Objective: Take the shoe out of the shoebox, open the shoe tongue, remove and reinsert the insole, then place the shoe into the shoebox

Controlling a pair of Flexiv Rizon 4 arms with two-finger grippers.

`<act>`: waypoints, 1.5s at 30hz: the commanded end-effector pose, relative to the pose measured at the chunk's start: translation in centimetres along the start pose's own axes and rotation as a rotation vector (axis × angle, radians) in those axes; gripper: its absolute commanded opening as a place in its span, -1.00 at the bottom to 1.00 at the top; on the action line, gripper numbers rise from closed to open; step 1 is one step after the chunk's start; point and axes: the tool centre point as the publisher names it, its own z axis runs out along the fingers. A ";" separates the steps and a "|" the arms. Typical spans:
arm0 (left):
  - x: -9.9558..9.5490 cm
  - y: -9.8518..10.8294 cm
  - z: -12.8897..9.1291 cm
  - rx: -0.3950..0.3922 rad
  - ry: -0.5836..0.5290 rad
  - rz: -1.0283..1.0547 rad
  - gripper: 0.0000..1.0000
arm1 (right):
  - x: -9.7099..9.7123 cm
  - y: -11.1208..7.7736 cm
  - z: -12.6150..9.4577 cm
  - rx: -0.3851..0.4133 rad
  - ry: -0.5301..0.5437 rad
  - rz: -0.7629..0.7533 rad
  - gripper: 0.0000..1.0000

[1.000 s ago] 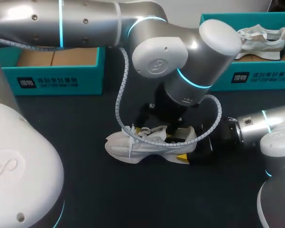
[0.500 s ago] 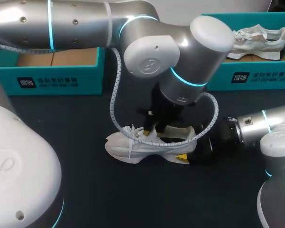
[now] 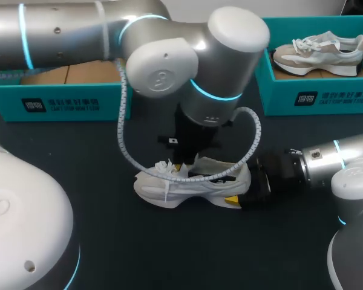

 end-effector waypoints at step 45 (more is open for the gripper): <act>-5.6 1.6 7.8 -0.141 0.096 -0.417 1.00 | 0.0 -0.4 0.5 0.005 -0.001 0.001 -1.00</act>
